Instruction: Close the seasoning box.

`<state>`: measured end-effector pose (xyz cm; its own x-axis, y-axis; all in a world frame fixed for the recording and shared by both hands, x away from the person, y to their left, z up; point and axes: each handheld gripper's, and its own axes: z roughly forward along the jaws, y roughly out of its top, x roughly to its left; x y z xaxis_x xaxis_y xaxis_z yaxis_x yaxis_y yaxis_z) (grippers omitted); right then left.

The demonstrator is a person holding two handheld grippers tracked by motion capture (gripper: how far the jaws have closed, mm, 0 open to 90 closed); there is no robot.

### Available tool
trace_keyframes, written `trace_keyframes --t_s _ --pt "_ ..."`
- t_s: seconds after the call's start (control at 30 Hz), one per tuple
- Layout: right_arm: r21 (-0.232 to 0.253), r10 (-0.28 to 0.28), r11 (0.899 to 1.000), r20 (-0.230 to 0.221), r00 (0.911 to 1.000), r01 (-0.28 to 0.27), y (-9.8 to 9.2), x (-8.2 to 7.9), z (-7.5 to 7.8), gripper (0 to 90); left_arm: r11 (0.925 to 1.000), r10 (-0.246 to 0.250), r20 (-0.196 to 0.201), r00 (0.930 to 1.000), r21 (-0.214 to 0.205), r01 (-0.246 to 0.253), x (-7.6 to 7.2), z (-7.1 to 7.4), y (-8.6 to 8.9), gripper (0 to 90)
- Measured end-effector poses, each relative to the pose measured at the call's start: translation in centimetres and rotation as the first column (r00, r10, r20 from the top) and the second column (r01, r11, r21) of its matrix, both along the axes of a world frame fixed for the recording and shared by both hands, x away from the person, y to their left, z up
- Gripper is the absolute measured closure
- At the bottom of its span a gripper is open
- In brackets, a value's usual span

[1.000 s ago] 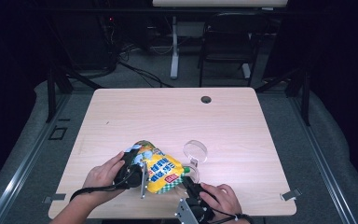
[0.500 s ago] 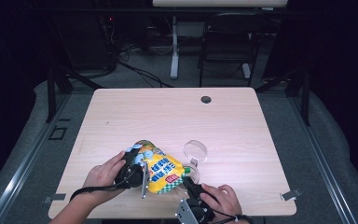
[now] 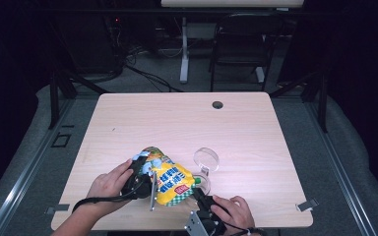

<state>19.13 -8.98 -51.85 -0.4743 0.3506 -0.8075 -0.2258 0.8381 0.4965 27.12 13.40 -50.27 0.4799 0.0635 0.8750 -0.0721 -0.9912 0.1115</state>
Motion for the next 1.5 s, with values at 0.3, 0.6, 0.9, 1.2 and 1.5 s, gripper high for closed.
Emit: trace_keyframes --t_s 0.3,0.6,0.9,1.2,1.5 --pt "0.013 -0.003 1.0 0.002 1.0 0.003 0.2 -0.1 -0.5 90.0 0.9978 -0.004 0.033 0.9994 0.066 0.002 -0.2 0.4 -0.1 56.3" --pt "0.01 -0.007 1.0 -0.01 0.9999 0.007 0.4 0.0 -1.1 90.0 0.9952 0.0 0.037 0.9993 0.098 -0.003 -0.2 0.1 -0.1 56.4" --pt "0.02 -0.007 1.0 -0.015 0.9999 0.007 0.6 0.1 -1.5 90.0 0.9934 0.0 0.045 0.999 0.114 -0.005 -0.2 0.1 -0.1 56.4" --pt "0.015 -0.008 1.0 -0.02 0.9998 0.009 0.6 0.1 -1.7 90.0 0.9889 -0.01 0.064 0.9979 0.149 0.0 -0.2 0.3 -0.3 56.4" --pt "0.023 -0.006 1.0 -0.013 0.9999 0.006 0.7 0.0 -1.8 90.0 0.982 -0.025 0.091 0.9955 0.189 0.008 -0.3 0.7 -0.4 56.4"
